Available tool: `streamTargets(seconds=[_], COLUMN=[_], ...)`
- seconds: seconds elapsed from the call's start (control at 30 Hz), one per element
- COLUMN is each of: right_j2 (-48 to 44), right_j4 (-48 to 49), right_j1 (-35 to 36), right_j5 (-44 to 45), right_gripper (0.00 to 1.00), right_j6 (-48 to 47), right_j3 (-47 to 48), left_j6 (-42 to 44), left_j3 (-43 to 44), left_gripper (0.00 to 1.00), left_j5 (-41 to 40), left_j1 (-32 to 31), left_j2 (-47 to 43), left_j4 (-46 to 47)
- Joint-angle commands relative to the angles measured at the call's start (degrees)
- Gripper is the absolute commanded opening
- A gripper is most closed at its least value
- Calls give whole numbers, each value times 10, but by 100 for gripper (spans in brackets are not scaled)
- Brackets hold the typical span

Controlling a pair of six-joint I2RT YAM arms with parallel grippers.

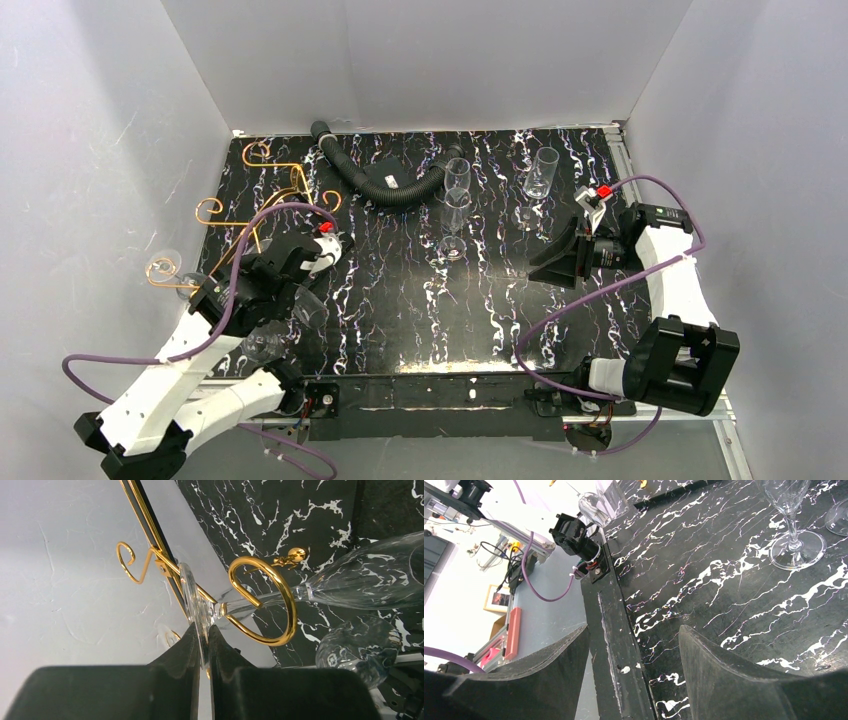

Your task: Place the wine glass upside down on the wine glass rack

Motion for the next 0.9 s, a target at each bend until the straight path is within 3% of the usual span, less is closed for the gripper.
streamTargets(seconds=[0.0,0.87], right_j2=[6,23], right_j4=[-22,-56], right_j1=[-4,-4], right_j5=[-19,-23], right_gripper=[73,73], right_j6=[-22,-59], right_j3=[23,31], left_j6=[-24,-72], left_j3=[27,88], left_gripper=[0,0], left_j5=[21,120], left_j1=[3,3], left_j2=[-6,13], left_j4=[-48,-65])
